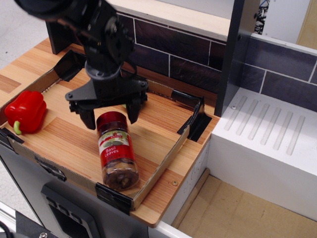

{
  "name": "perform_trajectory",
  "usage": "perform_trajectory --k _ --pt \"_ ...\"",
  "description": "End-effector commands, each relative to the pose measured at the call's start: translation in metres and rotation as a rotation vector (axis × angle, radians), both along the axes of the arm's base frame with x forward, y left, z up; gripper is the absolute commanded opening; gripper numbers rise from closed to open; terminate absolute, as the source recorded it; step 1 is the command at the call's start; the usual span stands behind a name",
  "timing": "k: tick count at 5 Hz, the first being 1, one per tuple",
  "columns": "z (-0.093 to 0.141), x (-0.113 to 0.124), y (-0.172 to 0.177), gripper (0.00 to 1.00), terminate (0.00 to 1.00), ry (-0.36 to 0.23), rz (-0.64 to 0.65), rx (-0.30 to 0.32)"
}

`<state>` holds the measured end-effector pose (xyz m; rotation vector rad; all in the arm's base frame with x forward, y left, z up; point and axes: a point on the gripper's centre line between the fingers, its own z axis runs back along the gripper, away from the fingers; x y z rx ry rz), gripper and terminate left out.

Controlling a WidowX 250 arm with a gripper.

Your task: Topple basil bottle

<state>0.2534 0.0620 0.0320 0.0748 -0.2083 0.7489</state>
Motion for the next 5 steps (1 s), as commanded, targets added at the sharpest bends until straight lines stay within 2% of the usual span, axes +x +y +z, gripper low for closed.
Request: perform_trajectory --k 1,2,4,5 --pt "0.048 0.019 0.007 1.0 0.0 -0.029 0.023 -0.045" --pt "0.073 0.023 0.005 1.0 0.0 0.0 0.021 -0.077" --pt "0.073 0.023 0.005 1.0 0.0 0.0 0.021 -0.077" --pt "0.073 0.023 0.005 1.0 1.0 0.0 0.021 -0.077"
